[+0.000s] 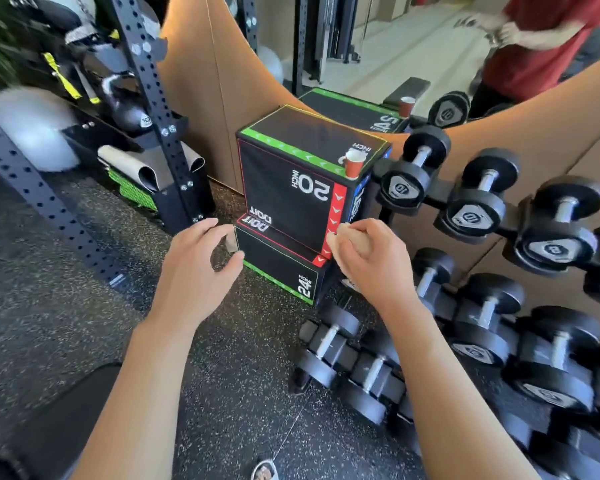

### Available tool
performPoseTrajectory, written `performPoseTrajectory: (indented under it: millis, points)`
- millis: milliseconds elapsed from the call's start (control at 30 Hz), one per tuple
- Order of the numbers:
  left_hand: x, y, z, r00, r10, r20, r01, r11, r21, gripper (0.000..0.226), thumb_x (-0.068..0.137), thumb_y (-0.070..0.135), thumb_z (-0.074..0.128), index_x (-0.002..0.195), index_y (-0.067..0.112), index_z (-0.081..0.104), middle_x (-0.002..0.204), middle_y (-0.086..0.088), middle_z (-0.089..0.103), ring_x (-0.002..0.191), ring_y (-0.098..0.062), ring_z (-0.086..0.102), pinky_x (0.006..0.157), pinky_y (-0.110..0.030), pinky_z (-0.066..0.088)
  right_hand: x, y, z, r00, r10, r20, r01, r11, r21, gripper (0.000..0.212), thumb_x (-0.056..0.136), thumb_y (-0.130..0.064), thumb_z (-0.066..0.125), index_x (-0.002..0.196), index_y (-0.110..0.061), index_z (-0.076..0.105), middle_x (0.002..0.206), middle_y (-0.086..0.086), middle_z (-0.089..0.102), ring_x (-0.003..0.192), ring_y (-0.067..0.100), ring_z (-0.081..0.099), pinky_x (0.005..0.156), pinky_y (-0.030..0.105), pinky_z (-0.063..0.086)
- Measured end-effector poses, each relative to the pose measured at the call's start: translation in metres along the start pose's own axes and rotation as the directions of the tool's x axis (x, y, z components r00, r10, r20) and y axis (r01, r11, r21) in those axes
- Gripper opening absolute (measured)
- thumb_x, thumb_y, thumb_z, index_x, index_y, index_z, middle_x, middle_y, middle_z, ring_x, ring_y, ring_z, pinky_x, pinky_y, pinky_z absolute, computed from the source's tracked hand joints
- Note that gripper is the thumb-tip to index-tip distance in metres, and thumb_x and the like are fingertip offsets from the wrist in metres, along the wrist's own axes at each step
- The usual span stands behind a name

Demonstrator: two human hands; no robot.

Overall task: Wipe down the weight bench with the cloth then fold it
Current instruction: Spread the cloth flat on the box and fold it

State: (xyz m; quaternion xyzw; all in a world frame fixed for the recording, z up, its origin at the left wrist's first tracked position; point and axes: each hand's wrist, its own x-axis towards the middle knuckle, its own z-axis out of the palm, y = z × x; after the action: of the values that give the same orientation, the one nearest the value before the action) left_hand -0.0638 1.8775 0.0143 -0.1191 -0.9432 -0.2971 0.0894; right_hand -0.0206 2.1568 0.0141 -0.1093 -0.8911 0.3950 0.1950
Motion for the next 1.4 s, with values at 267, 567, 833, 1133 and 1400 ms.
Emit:
performPoseTrajectory:
  millis: [267,567,833,1133,1400]
  points:
    - [0.035,-0.060,-0.025,0.998,-0.031,-0.051,0.029,0.999,-0.037,0.043,0.100,0.042,0.060,0.141,0.030,0.058,0.152,0.006,0.048,0.142,-0.020,0.036,0.115,-0.043,0.035,0.047,-0.038,0.049,0.999,-0.049,-0.009,0.049,0.998,-0.032,0.023,0.090,-0.051,0.063,0.106,-0.033,0.065,0.108,-0.018,0.064,0.100,0.005,0.061,0.090,0.041,0.054]
    - [0.067,-0.100,-0.050,0.989,-0.104,-0.104,0.100,0.994,-0.051,0.045,0.099,0.042,0.061,0.143,0.034,0.056,0.154,0.011,0.045,0.144,-0.016,0.033,0.118,-0.044,0.033,0.095,-0.074,0.089,0.992,-0.125,0.016,0.125,0.992,-0.003,0.018,0.090,-0.046,0.064,0.103,-0.033,0.063,0.107,-0.015,0.065,0.099,0.007,0.060,0.092,0.039,0.053]
    - [0.132,-0.118,-0.037,0.984,-0.147,-0.099,0.147,0.989,-0.006,0.046,0.098,0.044,0.060,0.143,0.035,0.055,0.156,0.012,0.043,0.146,-0.016,0.030,0.117,-0.045,0.032,0.167,-0.057,0.132,0.991,-0.130,0.037,0.130,0.991,0.019,0.027,0.091,-0.046,0.064,0.108,-0.026,0.067,0.108,-0.015,0.066,0.101,0.009,0.061,0.092,0.040,0.052]
    - [0.256,-0.108,0.002,0.989,-0.143,-0.032,0.145,0.987,0.069,0.045,0.098,0.041,0.061,0.142,0.033,0.057,0.155,0.010,0.044,0.144,-0.016,0.032,0.116,-0.043,0.033,0.284,-0.013,0.167,0.997,-0.037,0.065,0.033,0.998,0.062,0.027,0.091,-0.050,0.061,0.109,-0.030,0.065,0.107,-0.015,0.066,0.099,0.007,0.060,0.091,0.039,0.053]
    - [0.342,-0.086,0.027,0.996,-0.088,0.019,0.084,0.988,0.131,0.045,0.099,0.040,0.062,0.143,0.034,0.056,0.155,0.012,0.044,0.145,-0.013,0.030,0.115,-0.040,0.035,0.358,0.021,0.188,0.998,0.025,0.054,-0.031,0.992,0.122,0.024,0.091,-0.049,0.063,0.107,-0.032,0.065,0.105,-0.013,0.066,0.097,0.012,0.061,0.089,0.039,0.053]
